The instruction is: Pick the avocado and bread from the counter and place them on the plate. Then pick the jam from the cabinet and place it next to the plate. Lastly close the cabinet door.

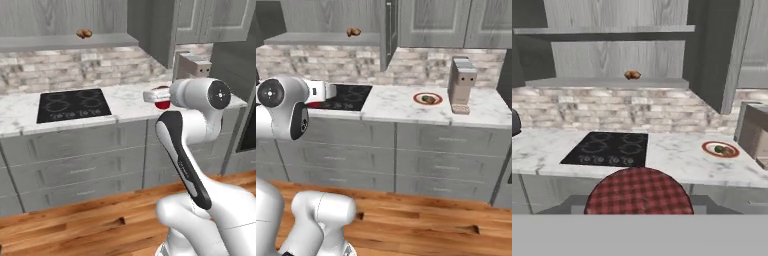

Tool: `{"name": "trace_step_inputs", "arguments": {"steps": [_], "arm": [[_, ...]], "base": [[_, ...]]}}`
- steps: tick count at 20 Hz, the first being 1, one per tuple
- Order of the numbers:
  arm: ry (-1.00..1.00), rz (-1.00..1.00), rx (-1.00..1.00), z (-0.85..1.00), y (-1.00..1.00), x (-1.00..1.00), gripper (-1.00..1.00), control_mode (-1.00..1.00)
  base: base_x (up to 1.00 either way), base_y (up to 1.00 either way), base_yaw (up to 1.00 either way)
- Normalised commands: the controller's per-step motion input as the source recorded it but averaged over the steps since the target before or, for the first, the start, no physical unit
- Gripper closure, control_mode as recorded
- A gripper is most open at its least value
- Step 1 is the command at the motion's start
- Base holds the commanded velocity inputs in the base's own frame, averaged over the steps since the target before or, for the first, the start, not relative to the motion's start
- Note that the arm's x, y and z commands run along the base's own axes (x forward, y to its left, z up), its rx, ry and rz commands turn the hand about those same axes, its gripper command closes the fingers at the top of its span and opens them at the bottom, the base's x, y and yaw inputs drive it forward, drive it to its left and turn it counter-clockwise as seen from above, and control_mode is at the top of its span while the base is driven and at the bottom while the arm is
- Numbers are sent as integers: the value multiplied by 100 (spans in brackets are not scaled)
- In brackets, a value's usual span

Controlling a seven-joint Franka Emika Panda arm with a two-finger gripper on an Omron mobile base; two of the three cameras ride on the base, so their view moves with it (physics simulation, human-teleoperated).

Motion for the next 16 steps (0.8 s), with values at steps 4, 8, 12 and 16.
{"name": "trace_step_inputs", "arguments": {"steps": [4,8,12,16], "arm": [[0,0,0,0,0,0,100,100],[0,0,0,0,0,0,100,100],[0,0,0,0,0,0,100,100],[0,0,0,0,0,0,100,100]], "base": [[-40,-80,-17],[-3,-82,-16],[27,-75,-11],[72,-52,-3]]}}
